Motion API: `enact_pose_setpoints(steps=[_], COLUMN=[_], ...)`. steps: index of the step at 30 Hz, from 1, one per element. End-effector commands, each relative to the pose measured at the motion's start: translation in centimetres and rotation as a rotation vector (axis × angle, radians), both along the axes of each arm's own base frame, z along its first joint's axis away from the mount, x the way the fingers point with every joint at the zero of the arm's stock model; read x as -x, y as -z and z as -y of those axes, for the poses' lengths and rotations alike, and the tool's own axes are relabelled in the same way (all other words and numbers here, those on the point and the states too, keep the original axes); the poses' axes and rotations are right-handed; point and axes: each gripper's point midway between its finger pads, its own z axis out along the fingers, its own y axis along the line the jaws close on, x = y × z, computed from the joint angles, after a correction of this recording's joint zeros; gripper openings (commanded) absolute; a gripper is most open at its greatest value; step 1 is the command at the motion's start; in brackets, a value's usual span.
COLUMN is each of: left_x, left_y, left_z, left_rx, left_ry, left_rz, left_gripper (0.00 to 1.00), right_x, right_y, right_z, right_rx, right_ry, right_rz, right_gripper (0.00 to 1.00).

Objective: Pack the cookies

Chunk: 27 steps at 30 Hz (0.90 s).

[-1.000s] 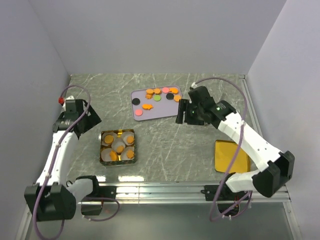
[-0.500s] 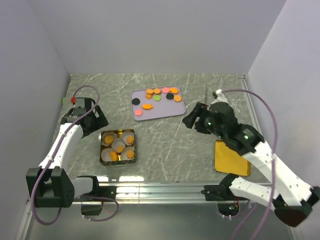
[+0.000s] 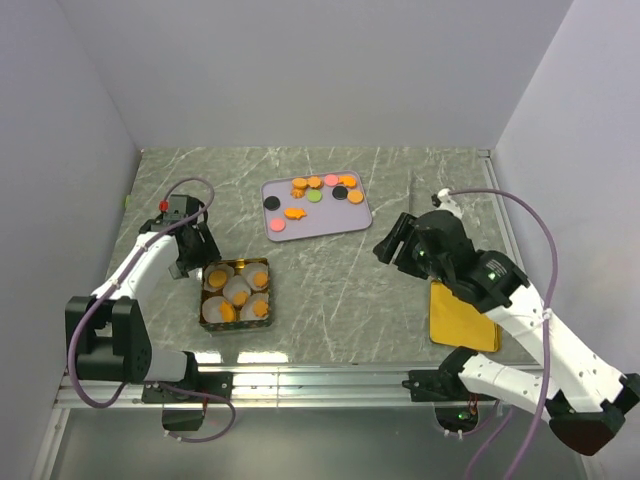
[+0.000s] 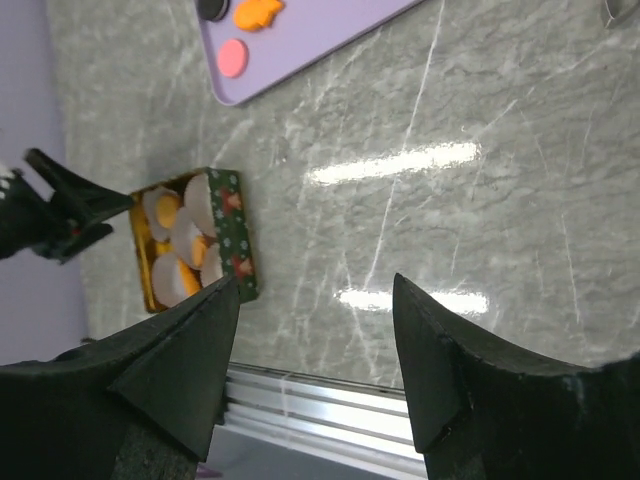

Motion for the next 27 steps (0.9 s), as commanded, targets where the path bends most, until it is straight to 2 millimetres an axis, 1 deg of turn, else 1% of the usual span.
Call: enact_pose_setpoints(steps=[1,2,4,5,6,7,11,13,14,16,19,20,21,22,23,24,25,27], left_x=[-0.9,-0.8,-0.8,-0.7,-0.6,-0.6,-0.1,0.1,0.2,0.1,-0.1,0.0,-0.1,0.1,0.2,0.1,0.1,-0.1], left_y=[-0.9,-0.5,-0.1,0.4,0.7,1.0,3.0,3.4,3.6,3.4,3.2,3.1,3.0,3.0,3.0,3.0,2.8,2.8], left_z=[0.0,0.1,0.1,0.1,0.2,0.3,0.0,-0.1,-0.1,0.2,0.6,0.8,1.0,1.3,1.7,2.1,2.8,3.6], left_rx=[-0.007,-0.003,-0.003,-0.002,0.001,0.002,-0.021,-0.023,-0.024,-0.011,0.004,0.003,0.000,-0.001,0.004,0.012,0.029,0.050], left_ry=[0.002,0.006,0.006,0.007,0.013,0.015,0.001,-0.001,0.000,0.012,0.024,0.032,0.036,0.034,0.042,0.045,0.043,0.037], left_rz=[0.024,0.008,-0.007,-0.027,-0.039,-0.050,-0.134,-0.155,-0.165,-0.156,-0.142,-0.140,-0.140,-0.145,-0.150,-0.145,-0.135,-0.121], left_gripper=[0.74,0.69,0.64,0.60,0.58,0.57,0.49,0.45,0.40,0.35,0.23,0.17,0.14,0.09,0.02,0.01,0.01,0.01], right_x=[-0.4,-0.2,0.2,0.4,0.6,0.9,1.3,1.3,1.2,1.1,0.7,0.5,0.4,0.3,0.2,0.1,0.0,-0.2], right_y=[-0.9,-0.7,-0.9,-0.4,-0.3,-0.5,0.6,0.8,0.7,0.3,0.1,-0.3,-0.2,-0.6,-0.6,-0.5,-0.4,-0.2], right_z=[-0.1,-0.1,-0.3,-0.1,0.0,0.3,1.3,1.9,2.3,2.7,3.3,3.5,3.8,4.0,4.0,4.0,4.1,4.1], right_rx=[0.050,0.051,0.028,0.027,0.022,0.015,0.045,0.065,0.080,0.091,0.129,0.136,0.158,0.169,0.180,0.189,0.203,0.214], right_ry=[-0.052,-0.062,-0.079,-0.078,-0.076,-0.075,-0.061,-0.053,-0.035,-0.024,-0.011,-0.005,0.005,0.004,0.001,-0.001,-0.009,-0.009], right_rz=[0.045,0.043,0.051,0.045,0.048,0.058,0.068,0.079,0.086,0.099,0.116,0.123,0.121,0.130,0.127,0.128,0.129,0.126], right_gripper=[0.70,0.70,0.70,0.70,0.70,0.70,0.71,0.72,0.72,0.72,0.72,0.72,0.72,0.73,0.73,0.73,0.73,0.73])
